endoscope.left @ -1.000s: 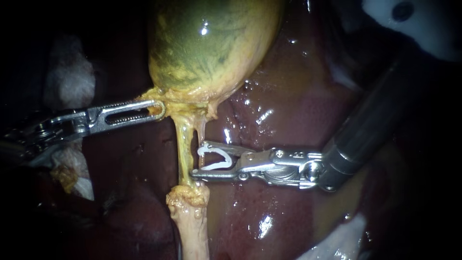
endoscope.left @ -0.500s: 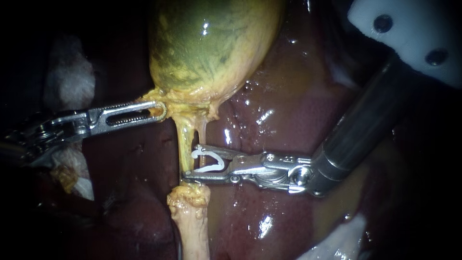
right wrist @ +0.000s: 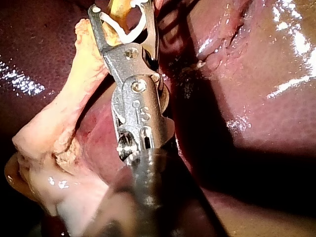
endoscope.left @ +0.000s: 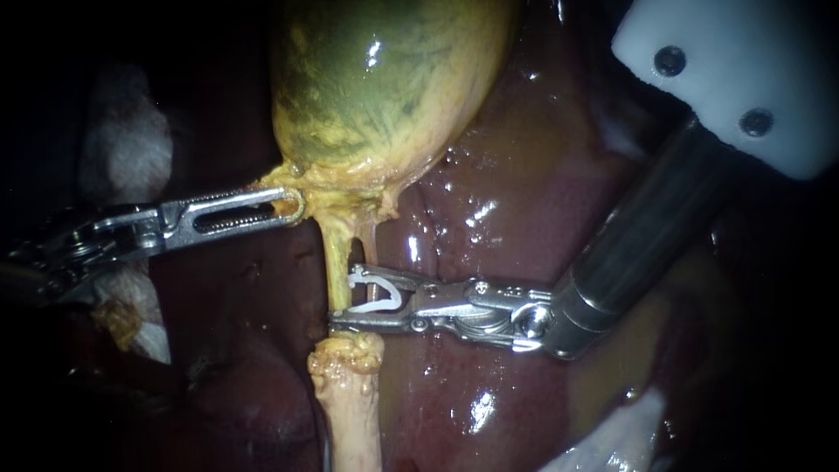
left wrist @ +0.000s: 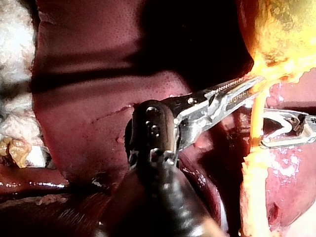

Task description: Clipping first clip left tube

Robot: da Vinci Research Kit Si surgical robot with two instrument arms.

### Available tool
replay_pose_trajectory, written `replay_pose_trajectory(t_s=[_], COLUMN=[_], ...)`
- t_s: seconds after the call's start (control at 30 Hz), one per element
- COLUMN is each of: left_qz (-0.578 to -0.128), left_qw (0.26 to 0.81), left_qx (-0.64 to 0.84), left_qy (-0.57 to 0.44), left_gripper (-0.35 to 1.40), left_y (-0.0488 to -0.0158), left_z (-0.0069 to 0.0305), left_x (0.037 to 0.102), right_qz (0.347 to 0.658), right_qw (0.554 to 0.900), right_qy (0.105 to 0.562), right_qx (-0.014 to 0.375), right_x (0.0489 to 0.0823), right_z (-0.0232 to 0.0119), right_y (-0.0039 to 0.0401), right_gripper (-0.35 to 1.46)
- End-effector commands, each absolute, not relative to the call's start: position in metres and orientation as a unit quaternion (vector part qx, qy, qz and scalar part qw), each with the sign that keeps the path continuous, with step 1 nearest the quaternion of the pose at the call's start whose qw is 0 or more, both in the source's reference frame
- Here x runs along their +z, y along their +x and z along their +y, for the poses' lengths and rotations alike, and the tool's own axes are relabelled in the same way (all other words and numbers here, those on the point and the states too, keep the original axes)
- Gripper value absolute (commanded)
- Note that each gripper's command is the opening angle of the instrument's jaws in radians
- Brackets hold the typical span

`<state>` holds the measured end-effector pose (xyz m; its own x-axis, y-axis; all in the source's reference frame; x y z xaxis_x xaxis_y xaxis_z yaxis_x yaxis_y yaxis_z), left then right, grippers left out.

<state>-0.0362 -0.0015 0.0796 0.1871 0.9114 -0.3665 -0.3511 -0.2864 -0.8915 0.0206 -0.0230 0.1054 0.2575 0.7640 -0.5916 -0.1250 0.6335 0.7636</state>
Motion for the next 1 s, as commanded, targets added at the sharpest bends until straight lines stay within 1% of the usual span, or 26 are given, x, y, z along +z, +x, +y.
replay_pose_trajectory(t_s=[0.03,0.3,0.63,1.0], left_qz=[-0.256,-0.256,-0.256,-0.256], left_qw=[0.54,0.54,0.539,0.539], left_qx=[0.584,0.584,0.584,0.584], left_qy=[-0.55,-0.55,-0.55,-0.55], left_gripper=[-0.35,-0.35,-0.35,-0.35], left_y=[-0.0362,-0.0363,-0.0366,-0.0367], left_z=[-0.0015,-0.0016,-0.0016,-0.0016], left_x=[0.0795,0.0794,0.0793,0.0793], right_qz=[0.528,0.523,0.511,0.503], right_qw=[0.733,0.727,0.713,0.703], right_qy=[0.303,0.311,0.33,0.343], right_qx=[0.304,0.318,0.348,0.367], right_x=[0.1054,0.1056,0.1056,0.1059], right_z=[-0.0229,-0.0231,-0.0237,-0.0246], right_y=[0.0206,0.0214,0.0222,0.0229], right_gripper=[0.6,0.6,0.6,0.6])
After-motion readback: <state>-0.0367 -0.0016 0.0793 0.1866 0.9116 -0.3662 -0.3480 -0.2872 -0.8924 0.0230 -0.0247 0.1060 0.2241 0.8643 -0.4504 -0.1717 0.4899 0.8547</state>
